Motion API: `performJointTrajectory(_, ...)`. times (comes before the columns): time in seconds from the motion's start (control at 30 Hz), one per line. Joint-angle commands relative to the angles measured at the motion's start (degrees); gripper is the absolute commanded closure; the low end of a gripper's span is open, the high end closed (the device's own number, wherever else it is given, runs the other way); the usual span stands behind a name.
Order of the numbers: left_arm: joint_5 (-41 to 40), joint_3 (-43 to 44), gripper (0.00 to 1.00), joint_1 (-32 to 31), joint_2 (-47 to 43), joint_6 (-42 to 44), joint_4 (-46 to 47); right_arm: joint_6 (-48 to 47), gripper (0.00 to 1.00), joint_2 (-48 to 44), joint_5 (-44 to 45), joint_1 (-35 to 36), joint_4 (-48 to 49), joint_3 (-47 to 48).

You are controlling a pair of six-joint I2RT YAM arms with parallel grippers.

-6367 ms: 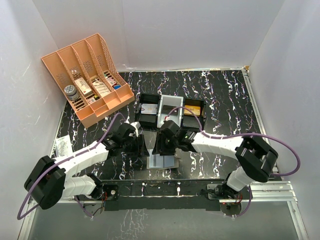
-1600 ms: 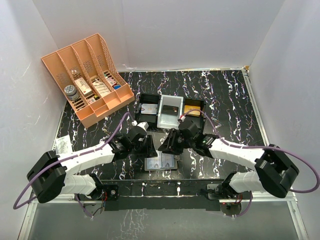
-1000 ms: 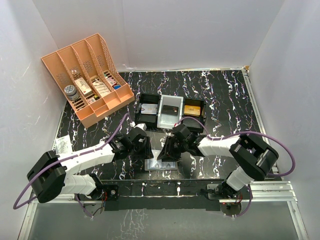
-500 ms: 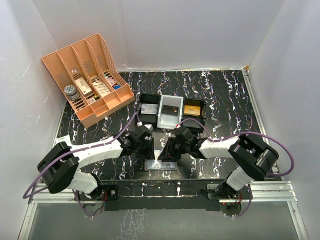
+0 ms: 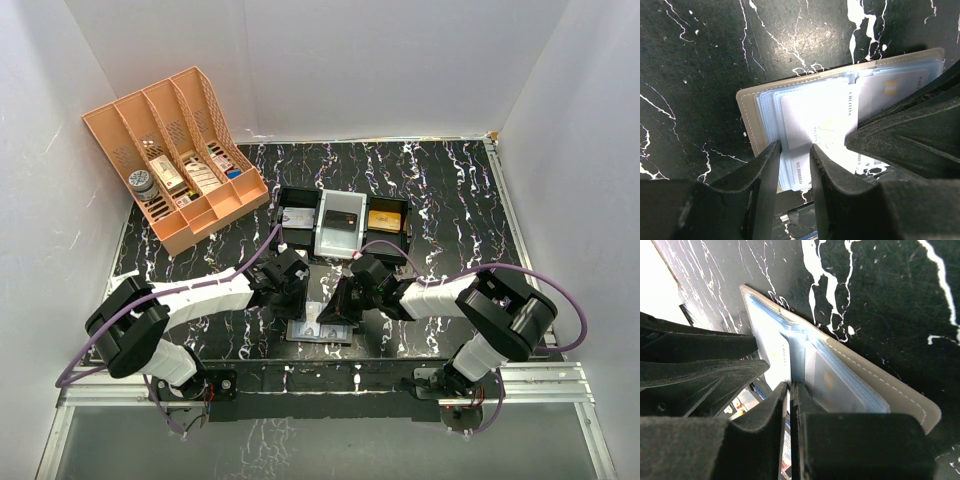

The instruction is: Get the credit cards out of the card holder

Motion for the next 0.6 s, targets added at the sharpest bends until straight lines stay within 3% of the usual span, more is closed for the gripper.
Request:
performJointTrajectory(0.0, -1.2, -0.1, 0.71, 0.0, 0.6, 1.2, -3.8, -0.6, 0.97, -0.8, -1.4, -0.4, 4.1, -0.2)
performJointTrajectory(0.57, -1.1, -0.1, 0.72, 0.0, 2.0, 3.1, -3.2, -8.0, 1.0, -1.1, -5.8, -3.9, -0.5, -0.4)
